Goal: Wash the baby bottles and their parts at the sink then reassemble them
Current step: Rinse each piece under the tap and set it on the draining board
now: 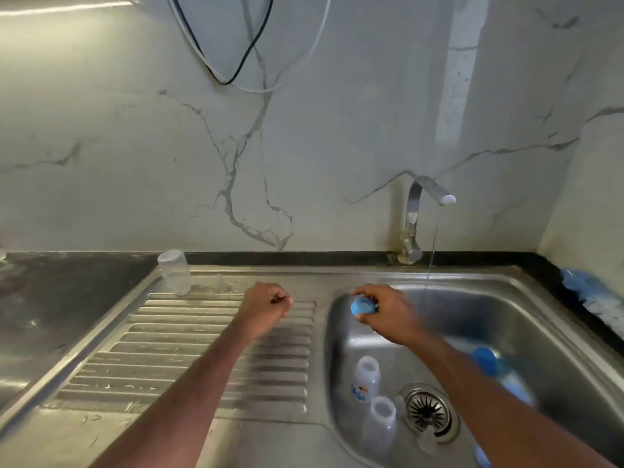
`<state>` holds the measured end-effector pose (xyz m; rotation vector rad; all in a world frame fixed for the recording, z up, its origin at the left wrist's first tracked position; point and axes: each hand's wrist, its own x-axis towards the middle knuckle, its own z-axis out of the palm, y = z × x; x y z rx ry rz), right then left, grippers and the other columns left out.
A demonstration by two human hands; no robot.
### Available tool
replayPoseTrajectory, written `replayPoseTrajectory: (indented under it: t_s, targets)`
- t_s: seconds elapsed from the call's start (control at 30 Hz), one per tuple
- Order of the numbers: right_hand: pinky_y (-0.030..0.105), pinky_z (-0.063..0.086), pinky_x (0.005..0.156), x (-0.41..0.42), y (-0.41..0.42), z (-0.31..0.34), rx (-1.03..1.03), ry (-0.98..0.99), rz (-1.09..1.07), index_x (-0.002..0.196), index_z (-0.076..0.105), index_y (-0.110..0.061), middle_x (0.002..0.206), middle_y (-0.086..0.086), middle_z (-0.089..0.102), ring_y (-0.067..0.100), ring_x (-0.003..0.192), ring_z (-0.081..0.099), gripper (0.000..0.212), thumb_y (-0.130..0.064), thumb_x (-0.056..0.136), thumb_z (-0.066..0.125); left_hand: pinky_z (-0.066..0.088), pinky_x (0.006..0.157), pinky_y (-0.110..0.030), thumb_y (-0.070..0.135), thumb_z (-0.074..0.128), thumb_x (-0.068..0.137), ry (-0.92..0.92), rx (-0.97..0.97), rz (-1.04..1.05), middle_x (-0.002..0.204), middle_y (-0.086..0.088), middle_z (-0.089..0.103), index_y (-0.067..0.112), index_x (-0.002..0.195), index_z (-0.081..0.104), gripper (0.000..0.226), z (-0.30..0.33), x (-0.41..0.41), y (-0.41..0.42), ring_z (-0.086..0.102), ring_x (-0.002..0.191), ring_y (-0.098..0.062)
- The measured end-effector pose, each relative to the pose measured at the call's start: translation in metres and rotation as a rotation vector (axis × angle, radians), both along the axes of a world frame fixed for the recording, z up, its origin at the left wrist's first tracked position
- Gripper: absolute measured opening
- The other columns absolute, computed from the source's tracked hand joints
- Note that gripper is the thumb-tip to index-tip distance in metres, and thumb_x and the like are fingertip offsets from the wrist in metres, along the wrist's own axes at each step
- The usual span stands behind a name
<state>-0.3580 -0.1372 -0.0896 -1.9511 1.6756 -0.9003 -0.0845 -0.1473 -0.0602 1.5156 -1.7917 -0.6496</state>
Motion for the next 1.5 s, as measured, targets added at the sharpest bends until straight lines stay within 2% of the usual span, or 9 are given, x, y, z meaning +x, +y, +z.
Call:
replayPoseTrajectory:
  t_s: [0.1, 0.2, 0.37, 0.67, 0.83, 1.0, 1.17, 1.33, 1.5]
  targets:
    - [0.020, 0.054, 0.076, 0.057, -0.013, 0.021, -0.027, -0.035, 0.089, 0.120, 0.063, -0.020, 0.098, -0.005, 0.063, 0.013, 0.091, 0.063, 0.049, -0.008, 0.076, 0.081, 0.046, 0.062, -0.022, 0.015, 0.073, 0.090, -0.085, 0.002, 0.103, 0.063, 0.002, 0.070, 0.010, 0.072, 0.072, 0.019, -0.002, 0.053, -0.002, 0.065, 0.058, -0.005]
    - [0.031, 0.056, 0.085, 0.113, -0.033, 0.031, -0.029, 0.007, 0.189, 0.126, 0.057, -0.021, 0.107, 0.000, 0.063, 0.017, 0.096, 0.063, 0.056, -0.012, 0.075, 0.081, 0.042, 0.064, -0.024, 0.016, 0.074, 0.088, -0.123, -0.010, 0.188, 0.061, 0.001, 0.069, 0.013, 0.065, 0.070, 0.024, -0.006, 0.095, -0.005, 0.063, 0.059, -0.011]
    - [0.031, 0.055, 0.088, 0.180, -0.066, 0.033, 0.027, 0.016, 0.241, 0.133, 0.050, -0.022, 0.113, 0.003, 0.059, 0.015, 0.098, 0.060, 0.063, -0.011, 0.078, 0.079, 0.043, 0.058, -0.018, 0.014, 0.073, 0.089, -0.080, 0.003, 0.271, 0.067, -0.005, 0.072, 0.007, 0.072, 0.074, 0.018, -0.005, 0.131, -0.013, 0.066, 0.061, -0.010]
    - [0.037, 0.057, 0.083, 0.220, -0.104, 0.023, 0.046, 0.006, 0.157, 0.126, 0.054, -0.020, 0.116, 0.010, 0.061, 0.022, 0.098, 0.064, 0.066, -0.011, 0.069, 0.086, 0.044, 0.061, -0.019, 0.016, 0.073, 0.089, -0.093, 0.009, 0.262, 0.063, 0.002, 0.070, 0.016, 0.065, 0.070, 0.024, -0.009, 0.144, -0.033, 0.067, 0.065, -0.011]
    - [0.035, 0.053, 0.098, 0.219, -0.105, 0.019, 0.019, 0.011, 0.134, 0.127, 0.055, -0.019, 0.123, 0.003, 0.057, 0.019, 0.112, 0.058, 0.064, -0.016, 0.073, 0.089, 0.046, 0.062, -0.020, 0.017, 0.072, 0.091, -0.084, 0.019, 0.252, 0.066, 0.001, 0.071, 0.017, 0.069, 0.069, 0.022, -0.005, 0.130, -0.034, 0.066, 0.062, -0.008]
    - [0.034, 0.057, 0.091, 0.183, -0.091, 0.025, -0.046, 0.050, 0.112, 0.111, 0.065, -0.021, 0.109, -0.004, 0.062, 0.012, 0.098, 0.060, 0.040, -0.020, 0.077, 0.086, 0.043, 0.064, -0.023, 0.017, 0.068, 0.091, -0.037, -0.029, 0.231, 0.065, 0.002, 0.070, 0.016, 0.069, 0.070, 0.022, 0.004, 0.090, -0.033, 0.064, 0.063, -0.008]
    - [0.021, 0.055, 0.076, 0.093, -0.051, 0.025, -0.042, 0.062, 0.019, 0.096, 0.069, -0.022, 0.089, -0.008, 0.065, 0.007, 0.083, 0.063, 0.016, -0.012, 0.086, 0.077, 0.045, 0.062, -0.023, 0.014, 0.069, 0.089, 0.055, -0.051, 0.096, 0.065, -0.001, 0.071, 0.013, 0.068, 0.072, 0.022, 0.004, 0.016, -0.038, 0.060, 0.054, -0.001]
    - [0.012, 0.046, 0.065, -0.019, -0.009, 0.014, 0.035, 0.123, -0.104, 0.093, 0.071, -0.022, 0.089, -0.006, 0.068, 0.003, 0.080, 0.063, 0.011, -0.012, 0.090, 0.074, 0.042, 0.055, -0.021, 0.012, 0.069, 0.089, 0.115, -0.074, -0.084, 0.059, -0.005, 0.069, 0.014, 0.061, 0.069, 0.028, 0.001, -0.089, -0.037, 0.052, 0.042, 0.005]
    - [0.016, 0.050, 0.066, -0.116, 0.023, -0.022, 0.072, 0.098, -0.376, 0.073, 0.069, -0.029, 0.080, -0.004, 0.073, 0.010, 0.078, 0.069, 0.026, -0.005, 0.081, 0.076, 0.043, 0.049, -0.021, 0.013, 0.069, 0.091, 0.204, 0.102, -0.190, 0.062, -0.006, 0.069, 0.015, 0.064, 0.067, 0.027, -0.028, -0.189, -0.018, 0.048, 0.035, -0.001]
